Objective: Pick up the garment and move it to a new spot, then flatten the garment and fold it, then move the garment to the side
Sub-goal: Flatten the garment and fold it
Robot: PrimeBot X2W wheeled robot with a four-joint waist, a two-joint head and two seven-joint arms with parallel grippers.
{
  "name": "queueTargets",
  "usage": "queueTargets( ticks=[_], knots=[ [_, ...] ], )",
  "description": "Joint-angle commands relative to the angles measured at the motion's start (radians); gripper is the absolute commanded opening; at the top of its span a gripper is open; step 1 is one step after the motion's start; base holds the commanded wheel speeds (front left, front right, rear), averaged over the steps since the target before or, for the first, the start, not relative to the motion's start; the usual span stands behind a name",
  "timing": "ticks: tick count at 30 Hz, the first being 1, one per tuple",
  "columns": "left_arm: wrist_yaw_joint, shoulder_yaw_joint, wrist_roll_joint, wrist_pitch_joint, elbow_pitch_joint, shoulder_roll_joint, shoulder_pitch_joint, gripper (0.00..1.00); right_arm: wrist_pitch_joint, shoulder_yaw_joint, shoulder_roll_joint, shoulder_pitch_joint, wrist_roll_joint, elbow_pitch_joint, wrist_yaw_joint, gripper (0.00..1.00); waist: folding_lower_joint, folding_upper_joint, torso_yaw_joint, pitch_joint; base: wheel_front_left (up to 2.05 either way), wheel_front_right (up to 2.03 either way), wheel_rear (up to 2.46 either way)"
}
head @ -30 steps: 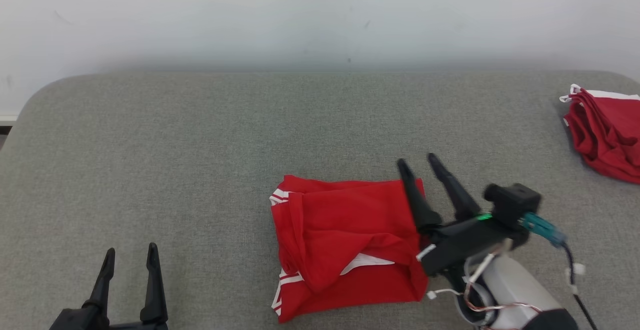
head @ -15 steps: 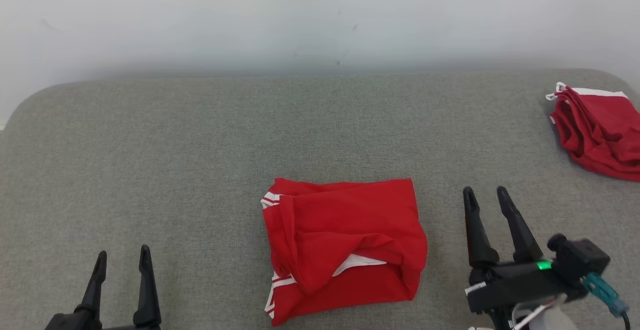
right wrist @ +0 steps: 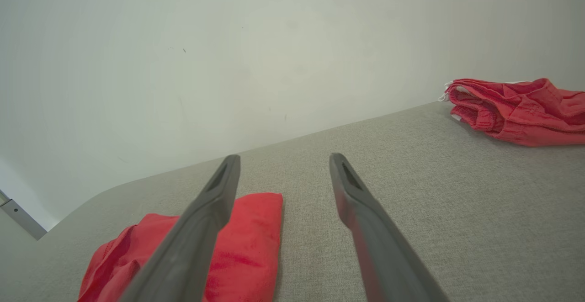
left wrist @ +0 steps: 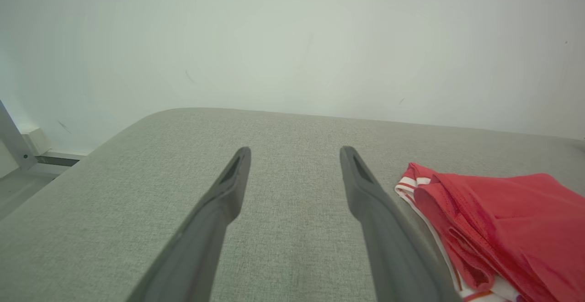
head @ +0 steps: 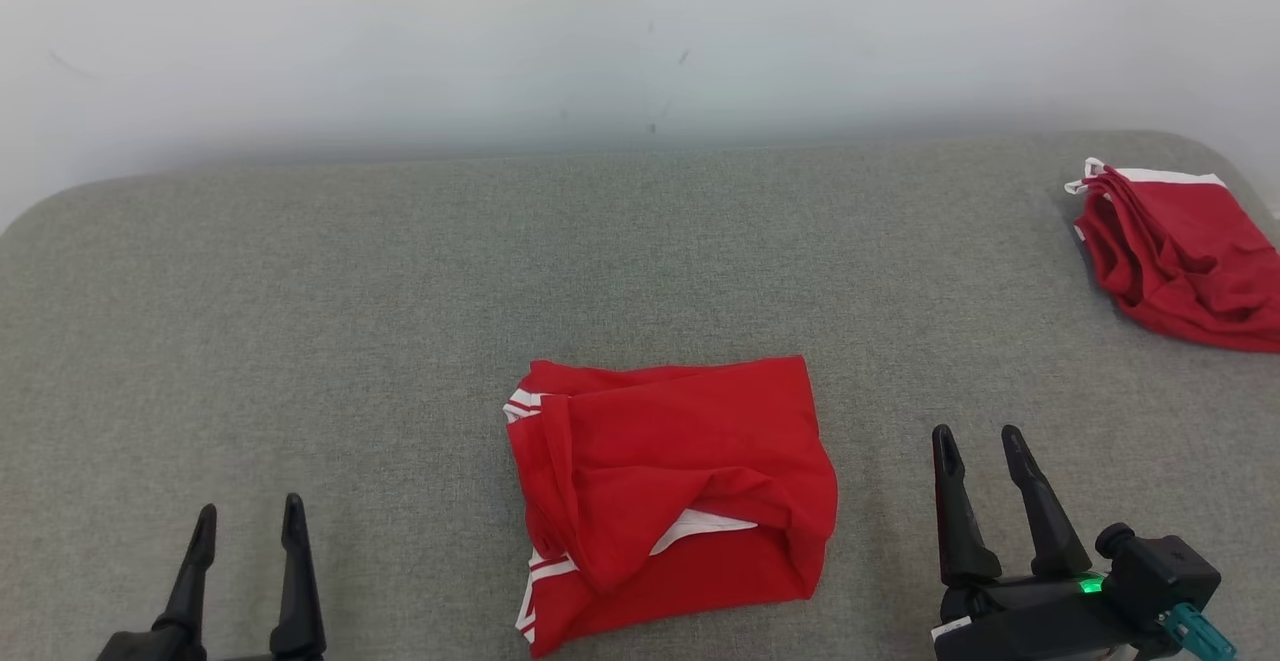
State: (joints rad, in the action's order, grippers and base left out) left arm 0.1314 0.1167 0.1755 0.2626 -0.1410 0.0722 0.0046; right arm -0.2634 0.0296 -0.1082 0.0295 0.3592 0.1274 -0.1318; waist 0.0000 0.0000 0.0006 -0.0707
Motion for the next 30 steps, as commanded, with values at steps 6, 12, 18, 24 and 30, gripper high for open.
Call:
queueTargets(
  ticks=[6,12,18,24,30],
  knots=[
    [-0.001,-0.068,0.005,0.003,0.009,0.003,-0.003,1.0,-0.001,0.0,0.011,-0.005,-0.01,-0.004,0.003,1.0,0.0,0.0,-0.001,-0.006,0.0,0.0,0.0],
    [-0.001,-0.203,0.039,0.003,-0.013,0.018,-0.02,1.0,-0.001,0.011,0.012,0.011,-0.006,0.004,0.003,1.0,0.0,0.0,-0.017,-0.015,0.0,0.0,0.0],
    [-0.001,-0.303,0.049,0.003,-0.047,0.026,-0.02,1.0,-0.001,0.01,0.014,0.014,-0.001,0.007,0.003,1.0,0.0,0.0,-0.038,-0.024,0.0,0.0,0.0],
    [-0.001,-0.437,0.081,0.003,-0.124,0.03,-0.022,1.0,-0.001,0.01,0.018,0.021,0.003,0.005,0.003,1.0,0.0,0.0,-0.069,-0.039,0.0,0.0,0.0],
    [-0.001,-0.499,0.097,0.003,-0.176,0.031,-0.042,1.0,0.0,0.01,0.021,0.026,0.003,0.003,0.003,1.0,0.0,0.0,-0.086,-0.051,0.0,0.0,0.0]
  ],
)
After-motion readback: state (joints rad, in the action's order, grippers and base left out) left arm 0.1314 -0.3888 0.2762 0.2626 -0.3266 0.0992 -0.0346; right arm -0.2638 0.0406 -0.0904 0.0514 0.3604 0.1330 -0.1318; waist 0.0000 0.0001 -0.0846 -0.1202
